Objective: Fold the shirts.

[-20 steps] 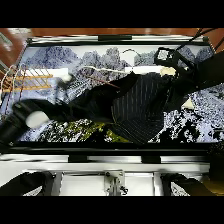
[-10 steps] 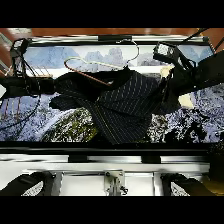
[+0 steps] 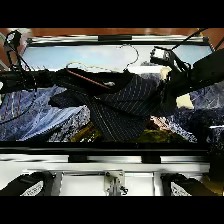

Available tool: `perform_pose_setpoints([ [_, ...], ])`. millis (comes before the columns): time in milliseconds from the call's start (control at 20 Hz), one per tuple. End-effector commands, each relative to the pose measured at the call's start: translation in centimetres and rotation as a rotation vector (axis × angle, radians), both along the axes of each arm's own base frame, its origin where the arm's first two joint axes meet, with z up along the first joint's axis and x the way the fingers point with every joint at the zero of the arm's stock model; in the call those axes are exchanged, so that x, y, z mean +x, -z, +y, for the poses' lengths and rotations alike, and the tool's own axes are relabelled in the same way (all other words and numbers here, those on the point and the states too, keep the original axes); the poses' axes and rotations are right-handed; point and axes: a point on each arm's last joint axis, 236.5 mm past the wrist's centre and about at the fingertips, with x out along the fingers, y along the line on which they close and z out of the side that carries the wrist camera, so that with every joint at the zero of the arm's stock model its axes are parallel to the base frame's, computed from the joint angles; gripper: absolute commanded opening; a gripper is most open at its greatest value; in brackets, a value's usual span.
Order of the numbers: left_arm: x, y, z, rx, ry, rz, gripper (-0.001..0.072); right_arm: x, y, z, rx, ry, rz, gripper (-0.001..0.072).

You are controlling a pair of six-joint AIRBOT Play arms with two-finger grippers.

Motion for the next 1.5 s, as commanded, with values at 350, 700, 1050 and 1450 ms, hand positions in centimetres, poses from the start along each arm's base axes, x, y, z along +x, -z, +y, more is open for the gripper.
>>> perform_pose_setpoints([
  [350, 0.7, -2.4, -0.2, -0.037, -0.006, -0.065, 0.0067, -0.5, 0.8, -0.7, -0.041, -0.013, 0.027, 0.0111],
  [700, -1.0, -8.3, -3.2, -0.097, 0.12, -0.189, 0.0068, 0.1, 2.7, -1.5, -0.066, 0.088, 0.104, 0.0111],
  [1050, -9.2, -11.0, -16.0, -0.133, 0.534, -0.297, 0.0067, 0.9, 3.0, -0.1, -0.054, 0.295, 0.179, 0.011],
  [1450, -18.5, -7.3, -22.0, -0.007, 0.875, -0.209, 0.0067, 3.4, -3.4, 0.7, 0.083, 0.478, 0.089, 0.011],
])
